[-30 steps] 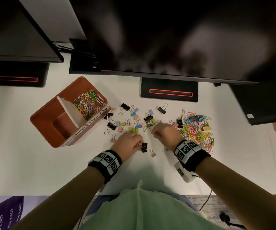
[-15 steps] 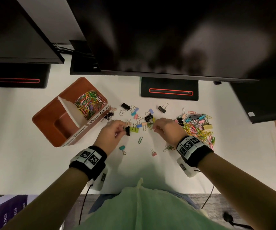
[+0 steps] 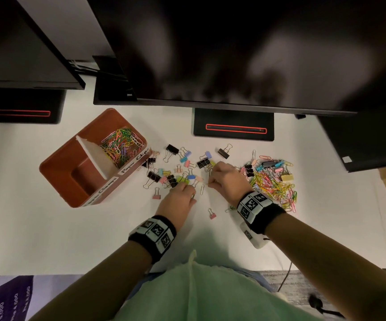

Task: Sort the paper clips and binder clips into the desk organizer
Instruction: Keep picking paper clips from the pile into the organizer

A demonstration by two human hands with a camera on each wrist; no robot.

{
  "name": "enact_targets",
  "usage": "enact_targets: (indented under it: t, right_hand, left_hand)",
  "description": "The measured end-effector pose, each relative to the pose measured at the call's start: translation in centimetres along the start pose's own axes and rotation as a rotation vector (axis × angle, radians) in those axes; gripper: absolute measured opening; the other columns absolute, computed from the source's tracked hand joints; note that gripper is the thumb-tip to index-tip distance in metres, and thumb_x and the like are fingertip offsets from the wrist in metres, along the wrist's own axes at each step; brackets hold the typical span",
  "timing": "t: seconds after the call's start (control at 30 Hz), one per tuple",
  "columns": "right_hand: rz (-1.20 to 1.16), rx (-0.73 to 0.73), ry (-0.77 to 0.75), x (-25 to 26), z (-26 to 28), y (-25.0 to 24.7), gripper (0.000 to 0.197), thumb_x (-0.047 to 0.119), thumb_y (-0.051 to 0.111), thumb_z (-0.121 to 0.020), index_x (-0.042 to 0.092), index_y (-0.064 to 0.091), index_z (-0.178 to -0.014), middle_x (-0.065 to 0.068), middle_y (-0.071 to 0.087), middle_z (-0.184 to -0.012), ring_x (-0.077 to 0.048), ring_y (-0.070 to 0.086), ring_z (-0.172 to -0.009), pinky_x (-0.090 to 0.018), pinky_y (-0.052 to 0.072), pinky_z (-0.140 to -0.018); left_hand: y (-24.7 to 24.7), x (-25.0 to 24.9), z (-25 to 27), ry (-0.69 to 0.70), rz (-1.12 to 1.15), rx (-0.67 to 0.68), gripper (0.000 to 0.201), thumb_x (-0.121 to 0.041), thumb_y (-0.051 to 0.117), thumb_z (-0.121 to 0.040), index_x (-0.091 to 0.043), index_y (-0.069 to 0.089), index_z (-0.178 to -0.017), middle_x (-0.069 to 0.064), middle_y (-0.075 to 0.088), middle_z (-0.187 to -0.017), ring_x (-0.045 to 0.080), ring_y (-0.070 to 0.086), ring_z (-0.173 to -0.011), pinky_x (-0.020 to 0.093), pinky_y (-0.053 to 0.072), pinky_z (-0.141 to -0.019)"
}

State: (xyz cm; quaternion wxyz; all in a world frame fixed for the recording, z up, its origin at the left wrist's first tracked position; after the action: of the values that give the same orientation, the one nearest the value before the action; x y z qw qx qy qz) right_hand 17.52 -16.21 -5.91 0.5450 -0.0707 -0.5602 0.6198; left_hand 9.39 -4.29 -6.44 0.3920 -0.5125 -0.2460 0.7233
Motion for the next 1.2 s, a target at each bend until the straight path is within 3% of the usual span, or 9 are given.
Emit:
enact_targets:
  t: [0.17,0.37,0.5,0.63,0.73,0.87,0.97,1.03,1.2]
  right_hand:
    - [-0.031,0.008,-0.033,-0.4,0.6,0.1,0.008,0.003,0.058,-0.084,0.005,0.065,-0.087,-0.012,0.064,-0.094,-0.032,0.059,-0.09,-0.039,0.051,-0.078]
    - [-0.05,0.086,0.002,-1.3,1.2,0.0,0.017,0.008,0.061,-0.085,0.006,0.065,-0.102,-0.013,0.063,-0.111,-0.028,0.055,-0.113,-0.034,0.044,-0.091]
    - [-0.016,0.123,-0.005,-1.3,1.4,-0.2,0.014,0.006,0.057,-0.086,0.005,0.067,-0.095,-0.014,0.063,-0.101,-0.03,0.059,-0.096,-0.038,0.048,-0.085]
    - [0.037,0.133,-0.028,-1.0,1.5,-0.2,0.013,0.008,0.056,-0.087,0.006,0.068,-0.094,-0.012,0.061,-0.098,-0.026,0.055,-0.093,-0.03,0.043,-0.081]
    - [0.084,0.131,-0.049,-1.0,1.5,-0.2,0.012,0.01,0.056,-0.086,0.007,0.066,-0.092,-0.011,0.059,-0.099,-0.027,0.053,-0.094,-0.036,0.047,-0.083]
    - [0.071,0.157,-0.012,-1.4,1.7,0.1,0.012,0.009,0.052,-0.088,0.008,0.063,-0.092,-0.012,0.064,-0.096,-0.028,0.055,-0.092,-0.04,0.047,-0.083]
    - [0.045,0.189,0.017,-1.7,2.0,0.2,0.014,0.009,0.05,-0.089,0.007,0.062,-0.096,-0.013,0.064,-0.098,-0.028,0.057,-0.093,-0.038,0.047,-0.085]
    - [0.021,0.191,0.039,-2.2,2.1,0.0,0.016,0.01,0.051,-0.09,0.006,0.063,-0.1,-0.013,0.064,-0.103,-0.028,0.058,-0.096,-0.038,0.047,-0.088]
    - [-0.036,0.044,0.085,-3.4,1.5,-1.3,0.031,0.01,0.054,-0.089,0.013,0.057,-0.119,-0.012,0.063,-0.101,-0.028,0.059,-0.092,-0.039,0.048,-0.089]
  left_hand:
    - [-0.2,0.6,-0.4,-0.061,0.069,-0.037,0.022,-0.007,0.051,-0.089,-0.009,0.057,-0.11,0.01,0.056,-0.108,0.024,0.054,-0.098,0.035,0.05,-0.086]
    - [0.1,0.3,-0.8,-0.063,0.057,0.032,0.017,-0.006,0.053,-0.085,-0.01,0.06,-0.1,0.006,0.05,-0.106,0.021,0.051,-0.095,0.026,0.046,-0.081]
    - [0.2,0.4,-1.1,-0.03,0.041,0.024,0.011,-0.006,0.055,-0.086,-0.007,0.061,-0.096,0.008,0.049,-0.106,0.021,0.051,-0.094,0.024,0.043,-0.08]
    - [0.4,0.4,-1.2,-0.027,0.0,0.068,0.006,-0.01,0.052,-0.088,-0.01,0.058,-0.091,0.006,0.056,-0.095,0.022,0.051,-0.093,0.031,0.048,-0.075]
    - [0.4,0.0,-1.2,-0.019,0.05,0.093,0.007,-0.013,0.055,-0.087,-0.011,0.056,-0.095,0.004,0.057,-0.089,0.02,0.054,-0.086,0.03,0.047,-0.074]
    - [0.2,-1.1,-1.9,-0.075,0.147,0.019,0.022,-0.015,0.06,-0.086,-0.012,0.054,-0.107,-0.002,0.058,-0.079,0.017,0.055,-0.076,0.03,0.049,-0.074]
    - [0.3,-1.1,-2.7,-0.158,0.12,-0.029,0.022,-0.017,0.06,-0.087,-0.01,0.054,-0.107,0.004,0.061,-0.085,0.02,0.058,-0.081,0.03,0.048,-0.075]
    - [0.2,-1.3,-2.9,-0.146,0.064,-0.048,0.014,-0.017,0.058,-0.088,-0.009,0.057,-0.099,0.006,0.06,-0.092,0.021,0.056,-0.086,0.029,0.046,-0.074]
    - [0.2,-1.6,-3.1,-0.076,0.008,-0.08,0.008,-0.011,0.053,-0.088,-0.007,0.06,-0.086,0.007,0.053,-0.096,0.021,0.051,-0.091,0.034,0.05,-0.075]
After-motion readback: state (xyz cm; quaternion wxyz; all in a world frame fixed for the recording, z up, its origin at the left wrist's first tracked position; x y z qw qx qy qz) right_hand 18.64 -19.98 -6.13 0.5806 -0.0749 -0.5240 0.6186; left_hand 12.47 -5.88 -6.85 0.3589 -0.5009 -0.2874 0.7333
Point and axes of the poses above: each hand's wrist, its own z-axis away from the middle knuckle, its own y-axis out of the palm, x = y × z, the point moved 6 cm from there along -z, towards the middle knuckle
